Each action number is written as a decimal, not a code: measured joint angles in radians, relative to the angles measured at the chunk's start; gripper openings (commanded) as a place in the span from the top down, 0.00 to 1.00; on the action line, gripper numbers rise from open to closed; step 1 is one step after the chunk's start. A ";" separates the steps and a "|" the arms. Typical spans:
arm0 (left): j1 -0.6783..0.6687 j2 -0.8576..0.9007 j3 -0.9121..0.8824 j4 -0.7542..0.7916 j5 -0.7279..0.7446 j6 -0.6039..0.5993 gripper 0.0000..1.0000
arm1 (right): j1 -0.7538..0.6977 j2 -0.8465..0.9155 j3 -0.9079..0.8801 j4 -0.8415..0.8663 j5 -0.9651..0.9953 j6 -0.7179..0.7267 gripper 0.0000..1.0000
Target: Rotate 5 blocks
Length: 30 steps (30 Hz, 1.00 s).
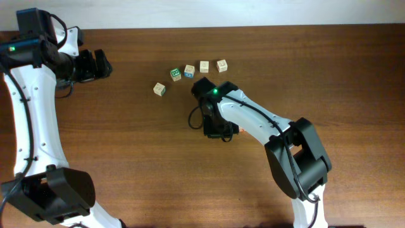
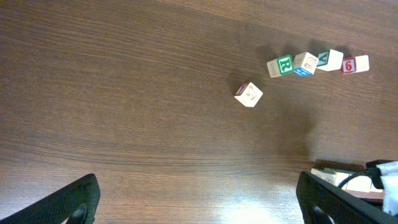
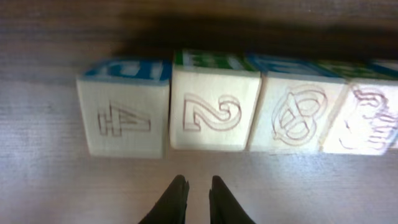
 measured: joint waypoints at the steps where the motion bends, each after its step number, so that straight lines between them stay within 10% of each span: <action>1: 0.000 0.000 0.000 0.002 0.000 0.000 0.01 | 0.000 -0.002 0.029 -0.025 -0.002 -0.009 0.85; 9: -0.056 0.052 0.000 -0.046 -0.007 0.000 0.03 | -0.334 -0.252 0.196 -0.163 -0.134 -0.209 0.81; 14: -0.148 0.090 0.000 -0.037 -0.029 0.000 0.01 | -0.540 -0.246 -0.042 -0.095 -0.178 -0.324 0.81; 30: -0.178 0.129 0.000 -0.014 -0.059 0.000 0.01 | -0.412 -0.203 -0.392 0.367 -0.243 -0.430 0.82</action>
